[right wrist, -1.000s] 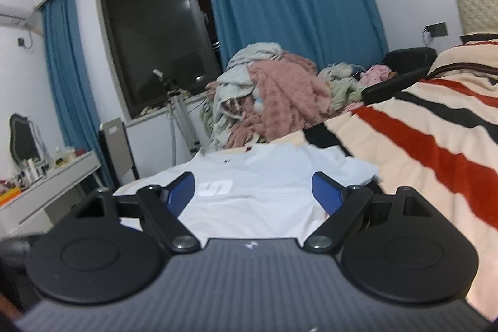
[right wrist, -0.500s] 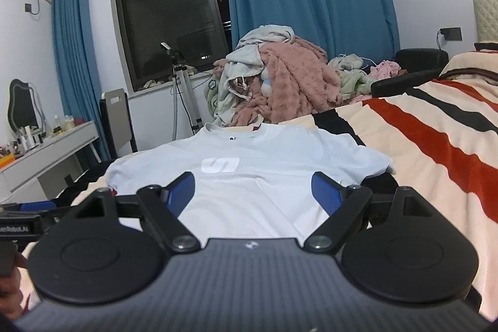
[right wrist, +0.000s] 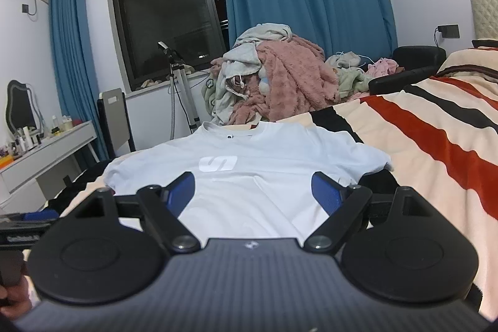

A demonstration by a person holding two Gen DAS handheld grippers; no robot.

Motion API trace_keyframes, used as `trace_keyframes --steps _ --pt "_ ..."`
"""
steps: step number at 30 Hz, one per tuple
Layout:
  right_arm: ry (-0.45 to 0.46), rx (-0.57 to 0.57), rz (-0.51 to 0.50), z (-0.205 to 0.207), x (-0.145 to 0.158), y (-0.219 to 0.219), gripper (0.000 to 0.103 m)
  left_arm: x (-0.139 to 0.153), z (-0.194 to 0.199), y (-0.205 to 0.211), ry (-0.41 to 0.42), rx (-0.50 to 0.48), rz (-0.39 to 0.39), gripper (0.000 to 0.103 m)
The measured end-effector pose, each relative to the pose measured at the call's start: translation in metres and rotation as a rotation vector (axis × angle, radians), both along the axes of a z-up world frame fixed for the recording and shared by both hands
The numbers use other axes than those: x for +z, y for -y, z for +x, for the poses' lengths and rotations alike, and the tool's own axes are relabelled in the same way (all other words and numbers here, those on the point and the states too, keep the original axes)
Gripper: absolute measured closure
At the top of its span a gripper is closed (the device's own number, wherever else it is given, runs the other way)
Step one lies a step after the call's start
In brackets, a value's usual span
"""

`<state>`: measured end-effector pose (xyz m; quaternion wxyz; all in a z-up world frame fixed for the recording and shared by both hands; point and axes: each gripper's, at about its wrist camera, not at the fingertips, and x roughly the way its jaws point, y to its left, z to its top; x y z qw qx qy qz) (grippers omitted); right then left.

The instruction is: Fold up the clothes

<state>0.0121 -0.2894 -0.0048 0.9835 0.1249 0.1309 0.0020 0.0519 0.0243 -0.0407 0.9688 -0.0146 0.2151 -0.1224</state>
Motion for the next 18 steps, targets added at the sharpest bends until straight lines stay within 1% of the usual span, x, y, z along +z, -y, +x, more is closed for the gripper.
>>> trace_keyframes --steps 4,6,8,10,12,14,17,18 --pt "-0.003 -0.011 0.027 0.002 0.000 0.004 0.019 -0.008 0.003 0.000 -0.029 0.022 -0.008 0.000" --pt "-0.002 -0.022 0.064 0.006 -0.001 0.010 0.019 -0.008 0.004 0.002 -0.039 0.024 -0.016 0.000" --pt "0.002 -0.039 0.129 0.015 -0.001 0.021 0.018 -0.007 0.005 0.005 -0.047 0.022 -0.028 0.000" --pt "0.012 -0.034 0.209 0.035 -0.002 0.038 0.018 -0.006 0.006 0.008 -0.055 0.019 -0.039 0.000" --pt "0.021 -0.037 0.254 0.061 -0.003 0.056 0.018 -0.006 0.007 0.011 -0.061 0.017 -0.046 0.000" --pt "0.036 -0.044 0.304 0.087 -0.007 0.076 0.018 -0.007 0.005 0.017 -0.060 0.017 -0.031 0.000" --pt "0.026 -0.056 0.435 0.127 -0.033 0.112 0.019 -0.011 0.003 0.023 -0.070 0.013 0.001 0.000" --pt "0.005 -0.060 0.471 0.140 -0.047 0.124 0.019 -0.013 0.002 0.024 -0.070 0.013 0.009 0.000"
